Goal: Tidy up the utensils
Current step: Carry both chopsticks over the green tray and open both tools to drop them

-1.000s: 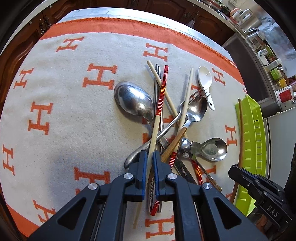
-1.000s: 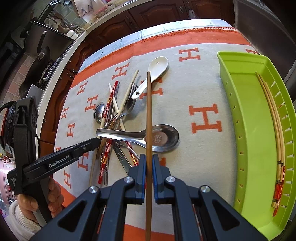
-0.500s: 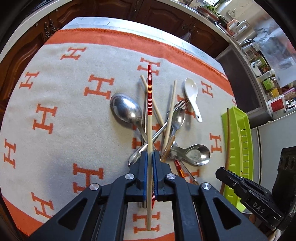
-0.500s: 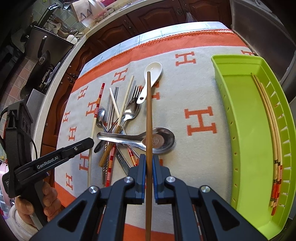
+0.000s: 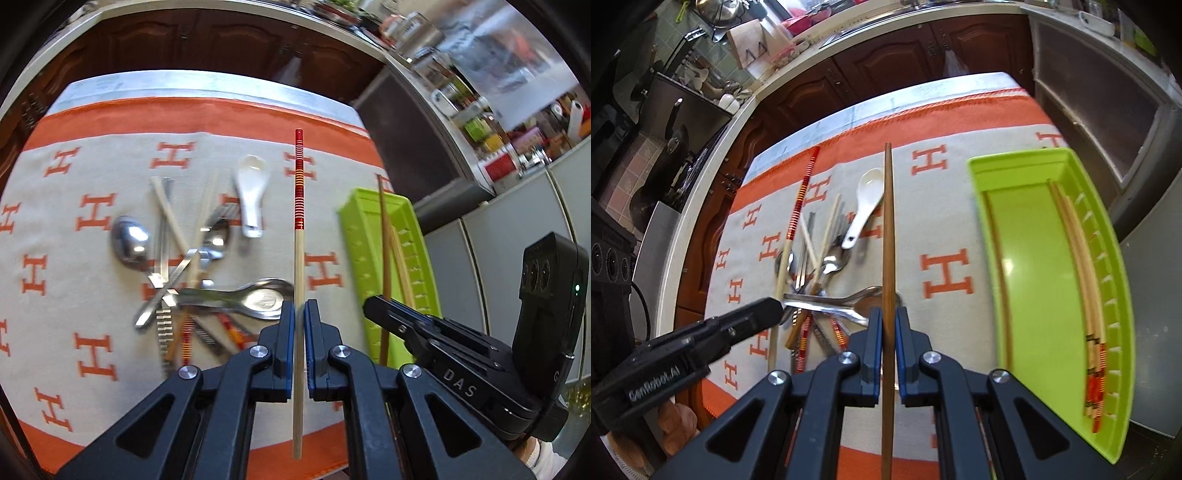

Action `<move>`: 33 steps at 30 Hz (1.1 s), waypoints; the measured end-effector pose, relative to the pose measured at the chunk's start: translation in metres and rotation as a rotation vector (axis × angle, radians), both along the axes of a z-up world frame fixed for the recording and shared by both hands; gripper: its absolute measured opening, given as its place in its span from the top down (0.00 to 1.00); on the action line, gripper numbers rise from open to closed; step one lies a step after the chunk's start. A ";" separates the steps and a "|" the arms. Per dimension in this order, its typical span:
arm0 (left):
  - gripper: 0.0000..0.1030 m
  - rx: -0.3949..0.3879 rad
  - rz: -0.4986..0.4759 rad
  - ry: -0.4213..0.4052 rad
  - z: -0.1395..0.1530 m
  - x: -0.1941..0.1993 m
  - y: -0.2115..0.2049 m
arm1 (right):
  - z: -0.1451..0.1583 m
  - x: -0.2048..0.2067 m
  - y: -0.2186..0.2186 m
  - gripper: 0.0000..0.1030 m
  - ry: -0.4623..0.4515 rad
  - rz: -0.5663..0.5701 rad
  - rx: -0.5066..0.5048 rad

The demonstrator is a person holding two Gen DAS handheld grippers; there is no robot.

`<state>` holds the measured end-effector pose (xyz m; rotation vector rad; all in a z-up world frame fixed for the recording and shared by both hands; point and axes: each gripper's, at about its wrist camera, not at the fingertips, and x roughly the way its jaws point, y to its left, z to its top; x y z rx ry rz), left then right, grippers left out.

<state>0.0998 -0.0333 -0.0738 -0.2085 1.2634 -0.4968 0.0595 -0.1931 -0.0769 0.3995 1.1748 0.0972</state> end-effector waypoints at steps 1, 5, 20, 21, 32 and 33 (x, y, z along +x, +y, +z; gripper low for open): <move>0.98 -0.004 -0.019 0.004 0.001 -0.001 -0.011 | 0.002 -0.002 -0.008 0.94 0.001 -0.013 -0.009; 0.98 -0.018 -0.099 0.034 -0.003 -0.003 -0.058 | 0.005 -0.008 -0.039 0.94 0.018 -0.072 -0.044; 0.96 0.001 -0.185 0.165 -0.045 -0.009 -0.152 | -0.018 -0.012 -0.111 0.94 0.123 -0.087 -0.187; 0.94 0.008 -0.181 0.168 -0.047 -0.008 -0.153 | -0.020 -0.012 -0.111 0.93 0.130 -0.079 -0.197; 0.56 0.058 -0.087 0.085 -0.033 0.000 -0.129 | -0.031 -0.005 -0.114 0.93 0.150 -0.062 -0.154; 0.54 0.062 -0.081 0.081 -0.032 0.001 -0.126 | -0.031 -0.005 -0.114 0.93 0.151 -0.068 -0.140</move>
